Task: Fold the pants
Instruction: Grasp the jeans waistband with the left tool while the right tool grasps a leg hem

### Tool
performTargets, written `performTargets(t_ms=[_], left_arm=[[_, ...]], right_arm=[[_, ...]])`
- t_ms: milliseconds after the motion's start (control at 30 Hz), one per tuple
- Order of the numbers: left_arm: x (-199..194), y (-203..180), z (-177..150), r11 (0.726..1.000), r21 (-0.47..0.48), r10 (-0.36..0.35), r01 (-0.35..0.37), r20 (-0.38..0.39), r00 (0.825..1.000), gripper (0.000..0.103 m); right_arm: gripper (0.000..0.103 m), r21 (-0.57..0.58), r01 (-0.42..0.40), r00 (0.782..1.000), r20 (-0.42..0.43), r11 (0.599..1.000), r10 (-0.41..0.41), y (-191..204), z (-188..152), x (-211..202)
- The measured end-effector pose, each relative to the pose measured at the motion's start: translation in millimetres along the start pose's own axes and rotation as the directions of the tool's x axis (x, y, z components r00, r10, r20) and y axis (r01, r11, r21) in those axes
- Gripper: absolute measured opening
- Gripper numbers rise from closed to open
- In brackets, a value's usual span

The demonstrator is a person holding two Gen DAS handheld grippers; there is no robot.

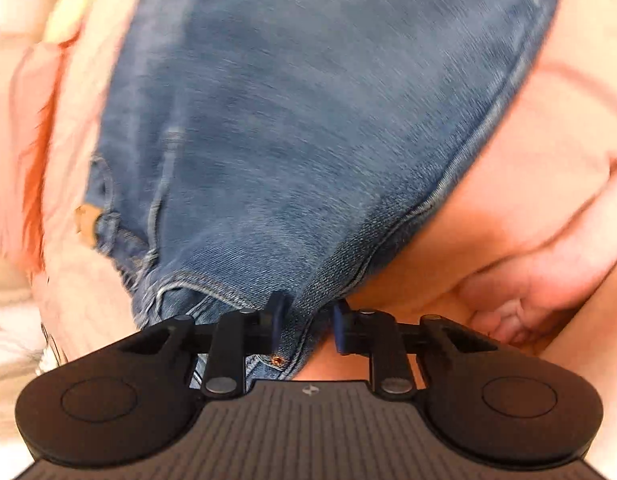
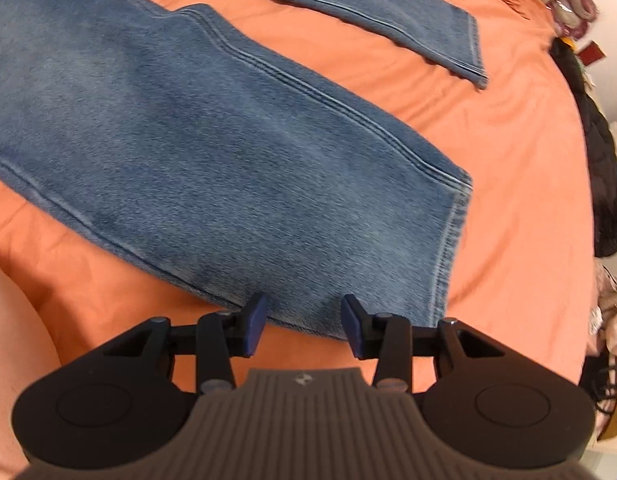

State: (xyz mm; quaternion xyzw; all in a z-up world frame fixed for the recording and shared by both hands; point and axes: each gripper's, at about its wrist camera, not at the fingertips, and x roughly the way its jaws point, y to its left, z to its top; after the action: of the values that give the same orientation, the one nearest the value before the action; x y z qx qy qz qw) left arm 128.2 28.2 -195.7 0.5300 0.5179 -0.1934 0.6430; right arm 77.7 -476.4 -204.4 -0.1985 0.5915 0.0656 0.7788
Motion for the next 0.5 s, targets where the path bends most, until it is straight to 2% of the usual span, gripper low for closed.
performTargets(t_ms=[133,267,367,500], left_arm=[[-23,22,-1,0.988,-0.155,0.02,-0.007,0.08,0.997,0.024],[-40,44,4,0.949,-0.315,0.036,0.006,0.127,0.991,0.024],[-50,45,15,0.926,-0.377,0.063,-0.004,0.146,0.987,0.024],[-58,54,23,0.898,-0.44,0.072,0.001,0.149,0.986,0.024]], right_arm=[[0.039,-0.06,-0.01,1.0,0.002,0.998,0.011,7,-2,3],[0.039,-0.111,-0.03,0.999,-0.015,0.993,0.029,13,-7,4],[0.04,-0.17,-0.055,0.998,-0.039,0.984,0.049,20,-14,4],[0.038,-0.202,0.003,1.0,0.02,0.979,0.001,26,-19,5]])
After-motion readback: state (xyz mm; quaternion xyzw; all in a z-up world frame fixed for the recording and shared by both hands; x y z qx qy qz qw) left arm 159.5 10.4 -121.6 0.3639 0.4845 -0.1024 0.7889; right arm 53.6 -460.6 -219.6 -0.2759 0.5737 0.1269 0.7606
